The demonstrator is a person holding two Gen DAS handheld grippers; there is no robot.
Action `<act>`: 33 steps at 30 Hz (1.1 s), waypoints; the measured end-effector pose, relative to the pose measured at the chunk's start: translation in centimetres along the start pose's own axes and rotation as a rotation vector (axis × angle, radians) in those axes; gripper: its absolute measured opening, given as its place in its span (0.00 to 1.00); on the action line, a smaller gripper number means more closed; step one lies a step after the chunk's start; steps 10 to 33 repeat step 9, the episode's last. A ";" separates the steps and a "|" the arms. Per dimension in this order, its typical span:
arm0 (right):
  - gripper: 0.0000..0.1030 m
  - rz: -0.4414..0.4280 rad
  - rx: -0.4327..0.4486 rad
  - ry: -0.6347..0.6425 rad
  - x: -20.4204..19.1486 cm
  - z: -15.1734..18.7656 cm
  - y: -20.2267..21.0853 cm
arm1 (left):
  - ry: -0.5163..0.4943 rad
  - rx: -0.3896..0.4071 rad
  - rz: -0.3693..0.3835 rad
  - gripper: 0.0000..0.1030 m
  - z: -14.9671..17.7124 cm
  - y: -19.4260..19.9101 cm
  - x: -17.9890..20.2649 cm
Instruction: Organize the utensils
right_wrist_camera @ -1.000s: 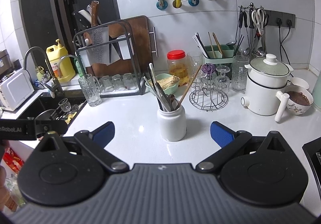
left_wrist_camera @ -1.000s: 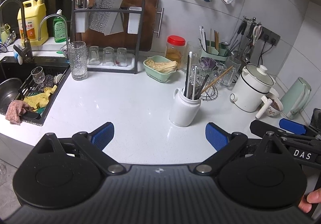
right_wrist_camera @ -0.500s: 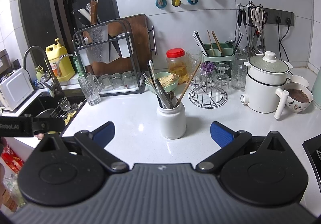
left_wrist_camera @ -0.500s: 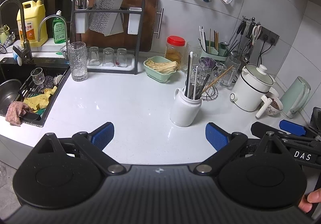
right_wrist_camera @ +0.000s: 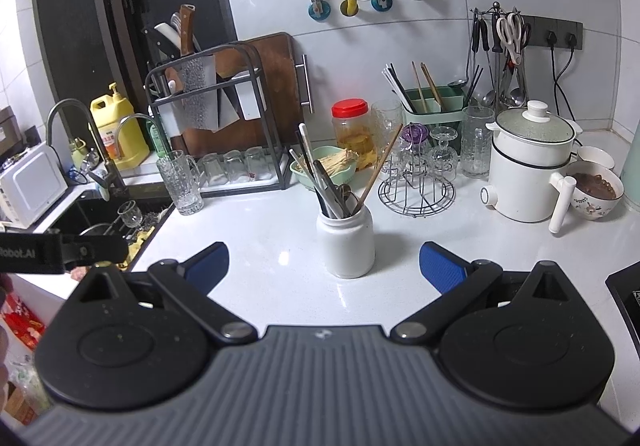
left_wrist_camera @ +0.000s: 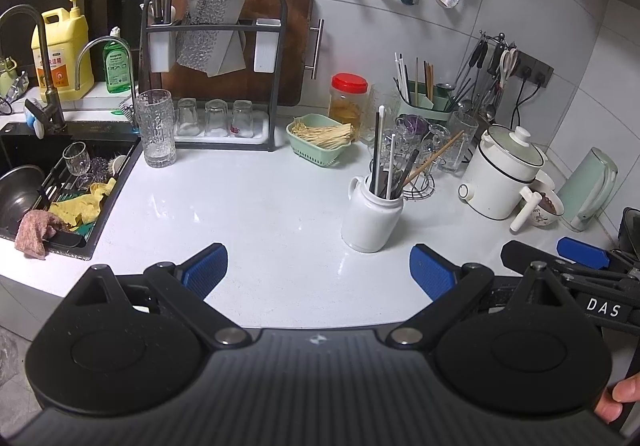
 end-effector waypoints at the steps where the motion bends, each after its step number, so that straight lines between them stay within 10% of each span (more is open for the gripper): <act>1: 1.00 0.005 0.002 0.003 -0.1 0.0 0.0 | 0.001 -0.001 0.002 0.96 0.0 0.0 0.0; 33: 1.00 0.016 0.001 0.003 -0.1 0.1 0.0 | 0.000 0.001 0.002 0.96 0.0 0.0 -0.2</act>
Point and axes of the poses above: each gripper's, at about its wrist camera, not at the fingertips, and y roughly against the way its jaws point, x to its right, z to its underside, the point moved 2 cm from there along -y, roughly the way its jaws point, and after that the axes turned 1 degree about -y, right-handed, at the moved point
